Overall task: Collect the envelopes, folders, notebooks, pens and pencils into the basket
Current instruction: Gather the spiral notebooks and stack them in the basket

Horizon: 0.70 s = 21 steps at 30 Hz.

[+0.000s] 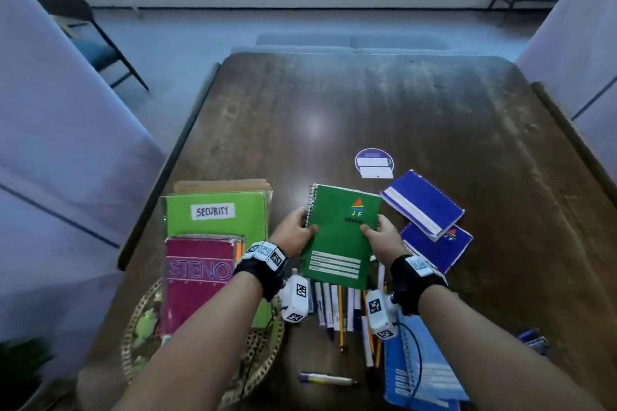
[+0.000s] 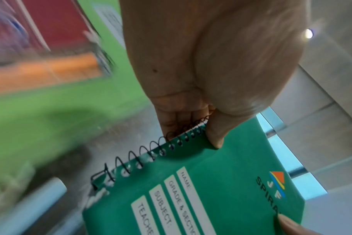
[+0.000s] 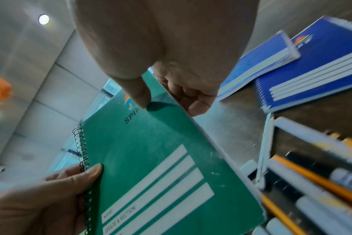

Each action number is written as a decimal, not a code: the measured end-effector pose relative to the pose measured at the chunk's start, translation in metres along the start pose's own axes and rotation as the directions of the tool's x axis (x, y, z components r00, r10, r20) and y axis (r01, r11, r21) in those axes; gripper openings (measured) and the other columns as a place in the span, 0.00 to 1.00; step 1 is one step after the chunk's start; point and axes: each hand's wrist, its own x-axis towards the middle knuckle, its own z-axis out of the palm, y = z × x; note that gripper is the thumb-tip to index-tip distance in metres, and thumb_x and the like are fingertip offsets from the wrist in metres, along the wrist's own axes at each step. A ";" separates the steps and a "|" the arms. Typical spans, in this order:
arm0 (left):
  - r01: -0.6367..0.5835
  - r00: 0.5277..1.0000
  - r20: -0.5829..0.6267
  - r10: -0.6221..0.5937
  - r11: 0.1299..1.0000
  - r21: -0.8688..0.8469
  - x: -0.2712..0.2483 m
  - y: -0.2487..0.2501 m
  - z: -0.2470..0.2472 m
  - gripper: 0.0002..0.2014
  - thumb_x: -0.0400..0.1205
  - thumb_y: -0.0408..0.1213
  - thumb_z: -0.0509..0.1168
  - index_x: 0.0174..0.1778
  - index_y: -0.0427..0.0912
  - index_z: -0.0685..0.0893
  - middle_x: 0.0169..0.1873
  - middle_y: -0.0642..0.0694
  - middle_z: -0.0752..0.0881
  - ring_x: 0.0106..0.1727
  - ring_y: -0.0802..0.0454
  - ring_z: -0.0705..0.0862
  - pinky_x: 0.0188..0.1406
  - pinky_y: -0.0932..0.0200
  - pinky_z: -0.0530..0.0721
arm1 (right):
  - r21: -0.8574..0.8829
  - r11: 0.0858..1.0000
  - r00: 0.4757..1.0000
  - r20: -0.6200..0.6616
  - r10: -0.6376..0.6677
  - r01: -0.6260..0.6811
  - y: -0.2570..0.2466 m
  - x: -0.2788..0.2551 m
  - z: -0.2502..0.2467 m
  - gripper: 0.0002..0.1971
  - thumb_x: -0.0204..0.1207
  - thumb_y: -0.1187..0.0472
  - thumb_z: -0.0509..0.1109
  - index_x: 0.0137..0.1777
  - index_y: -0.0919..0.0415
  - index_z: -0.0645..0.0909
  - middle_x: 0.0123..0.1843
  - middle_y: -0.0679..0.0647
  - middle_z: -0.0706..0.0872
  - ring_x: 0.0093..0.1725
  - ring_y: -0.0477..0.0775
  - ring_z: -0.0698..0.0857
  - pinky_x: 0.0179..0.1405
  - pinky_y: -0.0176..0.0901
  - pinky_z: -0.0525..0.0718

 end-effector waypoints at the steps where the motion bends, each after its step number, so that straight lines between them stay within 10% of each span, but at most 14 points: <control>1: 0.015 1.000 -0.011 -0.015 1.000 -0.016 -0.006 -0.009 -0.015 0.08 0.85 0.35 0.67 0.59 0.45 0.79 0.55 0.43 0.88 0.49 0.50 0.88 0.48 0.54 0.87 | -0.006 1.000 1.000 0.016 -0.009 0.009 -0.009 -0.004 0.017 0.06 0.82 0.63 0.68 0.56 0.55 0.79 0.57 0.54 0.88 0.54 0.55 0.86 0.58 0.50 0.84; 7: 0.127 0.985 -0.114 -0.127 0.992 -0.011 -0.060 -0.070 -0.106 0.17 0.86 0.38 0.64 0.71 0.41 0.76 0.61 0.43 0.85 0.55 0.49 0.86 0.43 0.61 0.84 | -0.172 0.982 0.983 0.179 -0.040 0.072 -0.041 -0.029 0.125 0.11 0.79 0.61 0.69 0.60 0.51 0.78 0.55 0.52 0.88 0.54 0.54 0.87 0.58 0.48 0.85; 11: 0.166 0.966 -0.205 -0.155 0.986 0.033 -0.092 -0.108 -0.150 0.15 0.86 0.36 0.67 0.67 0.39 0.78 0.64 0.48 0.83 0.59 0.49 0.84 0.62 0.52 0.82 | -0.174 0.978 0.957 0.284 -0.062 0.115 -0.054 -0.046 0.185 0.11 0.81 0.60 0.70 0.62 0.50 0.78 0.59 0.50 0.88 0.55 0.52 0.89 0.59 0.55 0.88; 15: 0.237 0.942 -0.250 -0.224 0.971 0.024 -0.114 -0.142 -0.173 0.13 0.85 0.31 0.67 0.65 0.38 0.80 0.60 0.45 0.87 0.53 0.52 0.84 0.46 0.64 0.79 | -0.198 0.973 0.930 0.365 -0.040 0.120 -0.049 -0.057 0.230 0.12 0.83 0.59 0.68 0.65 0.52 0.77 0.61 0.50 0.87 0.55 0.51 0.89 0.58 0.57 0.89; 21: 0.405 0.893 -0.289 -0.345 0.896 0.184 -0.123 -0.183 -0.182 0.14 0.77 0.35 0.75 0.58 0.38 0.87 0.55 0.42 0.91 0.52 0.45 0.88 0.55 0.54 0.85 | -0.331 0.937 0.921 0.389 0.031 0.109 -0.037 -0.072 0.265 0.21 0.83 0.60 0.67 0.75 0.58 0.72 0.69 0.56 0.83 0.62 0.56 0.85 0.64 0.56 0.86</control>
